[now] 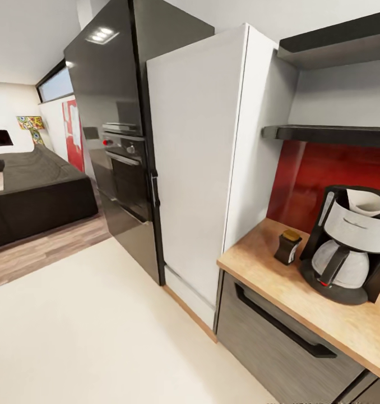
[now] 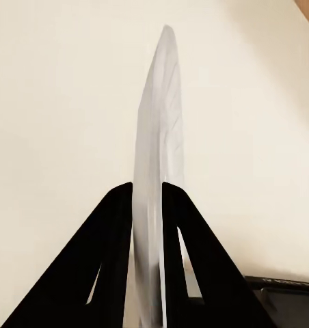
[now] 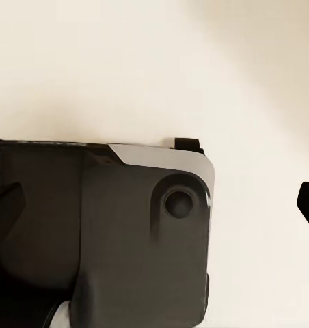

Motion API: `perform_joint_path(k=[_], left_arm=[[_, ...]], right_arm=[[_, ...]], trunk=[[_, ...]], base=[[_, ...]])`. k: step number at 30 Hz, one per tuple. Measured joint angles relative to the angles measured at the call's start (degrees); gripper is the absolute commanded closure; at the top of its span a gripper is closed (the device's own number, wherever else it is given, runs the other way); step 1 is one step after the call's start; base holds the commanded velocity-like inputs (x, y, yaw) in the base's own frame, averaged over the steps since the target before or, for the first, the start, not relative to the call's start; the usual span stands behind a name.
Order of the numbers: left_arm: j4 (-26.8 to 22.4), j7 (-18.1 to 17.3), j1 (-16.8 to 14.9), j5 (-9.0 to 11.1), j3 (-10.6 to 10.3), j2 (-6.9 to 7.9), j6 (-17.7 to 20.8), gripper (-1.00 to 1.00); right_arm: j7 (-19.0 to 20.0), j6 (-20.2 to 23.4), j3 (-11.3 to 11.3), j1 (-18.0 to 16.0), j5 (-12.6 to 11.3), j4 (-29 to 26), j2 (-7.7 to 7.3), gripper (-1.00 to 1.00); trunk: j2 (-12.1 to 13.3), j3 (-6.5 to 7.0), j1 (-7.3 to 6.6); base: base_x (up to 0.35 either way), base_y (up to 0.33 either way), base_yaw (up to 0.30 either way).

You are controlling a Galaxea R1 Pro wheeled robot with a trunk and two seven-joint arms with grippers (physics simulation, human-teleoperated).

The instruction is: Set up a coffee station on the kitchen countertop: keep the coffee maker on the countertop, move the bottle of coffee from the kitchen shelf to the counter next to the coffee maker, place a paper coffee filter on top of the coffee maker, put the saucer next to the coffee maker with the coffee cup on the saucer, and place the electric kettle next to the coffee maker.

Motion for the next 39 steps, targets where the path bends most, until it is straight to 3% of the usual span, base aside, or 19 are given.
perform_joint_path(k=[21,30,39], left_arm=[[0.0,0.0,0.0,0.0,0.0,0.00,0.0,1.00],[0.0,0.0,0.0,0.0,0.0,0.00,0.0,1.00],[0.0,0.0,0.0,0.0,0.0,0.00,0.0,1.00]], right_arm=[[0.0,0.0,0.0,0.0,0.0,0.0,0.00,-1.00],[0.0,0.0,0.0,0.0,0.0,0.0,0.00,-1.00],[0.0,0.0,0.0,0.0,0.0,0.0,0.00,-1.00]], trunk=[[0.0,0.00,0.01],[0.0,0.00,0.01],[0.0,0.00,0.01]], base=[[0.007,0.006,-0.264],[0.000,0.202,-0.264],[0.000,0.029,-0.264]])
